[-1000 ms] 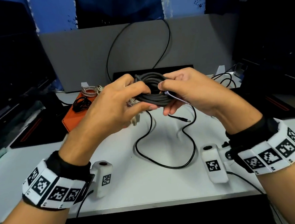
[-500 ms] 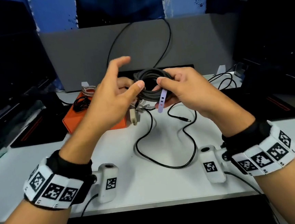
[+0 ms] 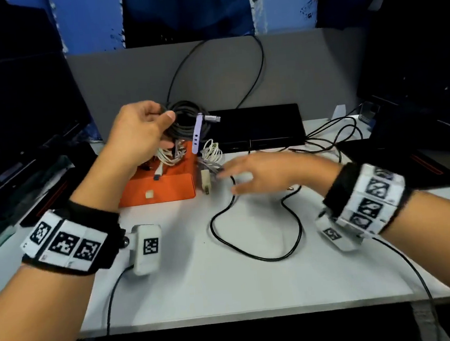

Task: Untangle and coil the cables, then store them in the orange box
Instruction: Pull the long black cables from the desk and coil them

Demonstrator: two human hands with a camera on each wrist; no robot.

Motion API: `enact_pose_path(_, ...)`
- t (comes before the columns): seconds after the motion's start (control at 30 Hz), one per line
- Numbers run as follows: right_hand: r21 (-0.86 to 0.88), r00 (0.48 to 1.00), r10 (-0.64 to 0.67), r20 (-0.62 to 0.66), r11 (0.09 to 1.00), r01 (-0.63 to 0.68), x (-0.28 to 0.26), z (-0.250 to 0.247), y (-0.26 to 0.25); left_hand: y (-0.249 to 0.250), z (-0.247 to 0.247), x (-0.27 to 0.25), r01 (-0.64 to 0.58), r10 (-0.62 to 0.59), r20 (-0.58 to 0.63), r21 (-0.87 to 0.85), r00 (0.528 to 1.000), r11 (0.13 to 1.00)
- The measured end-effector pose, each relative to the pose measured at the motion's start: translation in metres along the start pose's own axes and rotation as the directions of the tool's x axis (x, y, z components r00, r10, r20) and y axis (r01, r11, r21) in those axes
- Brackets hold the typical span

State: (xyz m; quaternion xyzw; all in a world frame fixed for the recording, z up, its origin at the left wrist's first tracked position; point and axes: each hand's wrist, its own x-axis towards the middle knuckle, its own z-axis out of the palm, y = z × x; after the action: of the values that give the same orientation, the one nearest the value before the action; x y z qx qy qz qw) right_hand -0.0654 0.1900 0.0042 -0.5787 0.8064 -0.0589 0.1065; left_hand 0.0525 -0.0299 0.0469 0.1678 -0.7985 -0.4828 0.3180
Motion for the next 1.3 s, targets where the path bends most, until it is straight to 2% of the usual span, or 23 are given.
enact_pose_path(0.03, -0.081, 0.994, -0.008, 0.111, 0.997, 0.017, 0.007, 0.011, 0.0, -0.004, 0.004, 0.01, 0.02, -0.02, -0.001, 0.002, 1.0, 1.0)
enact_pose_path(0.1, -0.242, 0.951, 0.092, 0.295, 0.97, -0.019, 0.014, 0.027, 0.004, -0.009, 0.015, 0.026, 0.046, -0.046, 0.004, 0.016, 0.999, 0.999)
enact_pose_path(0.17, -0.345, 0.917, 0.189, 0.352, 0.937, -0.06, 0.01, 0.032, 0.015, -0.011, 0.027, 0.039, 0.047, -0.047, 0.018, 0.04, 0.999, 0.998)
enact_pose_path(0.33, -0.423, 0.893, 0.313, 0.323, 0.892, -0.159, -0.026, 0.023, 0.046, -0.02, 0.062, 0.055, 0.022, -0.032, 0.104, 0.102, 0.994, 0.995)
enact_pose_path(0.5, -0.496, 0.827, 0.47, 0.309, 0.822, -0.282, -0.052, 0.021, 0.082, -0.031, 0.115, 0.059, 0.111, -0.125, 0.144, 0.106, 0.982, 0.988)
enact_pose_path(0.67, -0.458, 0.823, 0.497, 0.276, 0.821, -0.342, -0.057, 0.02, 0.091, -0.042, 0.161, 0.061, 0.236, -0.257, 0.19, 0.125, 0.948, 0.964)
enact_pose_path(0.73, -0.446, 0.821, 0.51, 0.255, 0.816, -0.369, -0.056, 0.023, 0.088, -0.044, 0.173, 0.063, 0.283, -0.31, 0.178, 0.162, 0.934, 0.945)
enact_pose_path(0.83, -0.448, 0.815, 0.524, 0.248, 0.808, -0.383, -0.053, 0.026, 0.085, -0.052, 0.183, 0.069, 0.301, -0.321, 0.14, 0.143, 0.937, 0.943)
enact_pose_path(0.87, -0.451, 0.815, 0.522, 0.251, 0.808, -0.379, -0.052, 0.027, 0.086, -0.054, 0.182, 0.07, 0.342, -0.366, 0.183, 0.149, 0.912, 0.928)
enact_pose_path(0.9, -0.451, 0.817, 0.518, 0.254, 0.811, -0.374, -0.051, 0.026, 0.086, -0.064, 0.183, 0.072, 0.26, -0.345, 0.205, 0.35, 0.916, 0.9)
enact_pose_path(0.93, -0.45, 0.818, 0.515, 0.257, 0.812, -0.371, -0.051, 0.027, 0.086, -0.075, 0.181, 0.073, 0.034, -0.231, 0.246, 0.612, 0.941, 0.79)
enact_pose_path(0.97, -0.448, 0.819, 0.512, 0.257, 0.815, -0.369, -0.051, 0.027, 0.087, -0.077, 0.178, 0.075, 0.015, -0.223, 0.243, 0.643, 0.944, 0.766)
enact_pose_path(1.0, -0.446, 0.821, 0.511, 0.255, 0.815, -0.369, -0.051, 0.027, 0.087, -0.071, 0.175, 0.077, 0.147, -0.289, 0.201, 0.524, 0.936, 0.839)
enact_pose_path(1.03, -0.443, 0.824, 0.507, 0.253, 0.818, -0.367, -0.051, 0.026, 0.088, -0.065, 0.172, 0.079, 0.169, -0.289, 0.193, 0.472, 0.938, 0.865)
enact_pose_path(1.07, -0.442, 0.824, 0.506, 0.254, 0.819, -0.367, -0.051, 0.026, 0.088, -0.064, 0.17, 0.075, 0.127, -0.244, 0.151, 0.537, 0.958, 0.834)
enact_pose_path(1.1, -0.437, 0.826, 0.502, 0.255, 0.822, -0.365, -0.052, 0.024, 0.088, -0.056, 0.169, 0.072, 0.094, -0.239, 0.159, 0.614, 0.958, 0.784)
enact_pose_path(1.13, -0.431, 0.831, 0.497, 0.25, 0.826, -0.364, -0.052, 0.022, 0.088, -0.05, 0.167, 0.068, 0.064, -0.221, 0.173, 0.633, 0.96, 0.772)
enact_pose_path(1.23, -0.378, 0.89, 0.428, 0.157, 0.859, -0.347, -0.052, 0.009, 0.084, -0.022, 0.168, 0.048, -0.028, -0.153, 0.288, 0.541, 0.945, 0.841)
enact_pose_path(1.3, -0.382, 0.927, 0.376, 0.014, 0.858, -0.342, -0.051, -0.006, 0.078, 0.001, 0.167, 0.029, -0.095, -0.104, 0.407, 0.439, 0.907, 0.893)
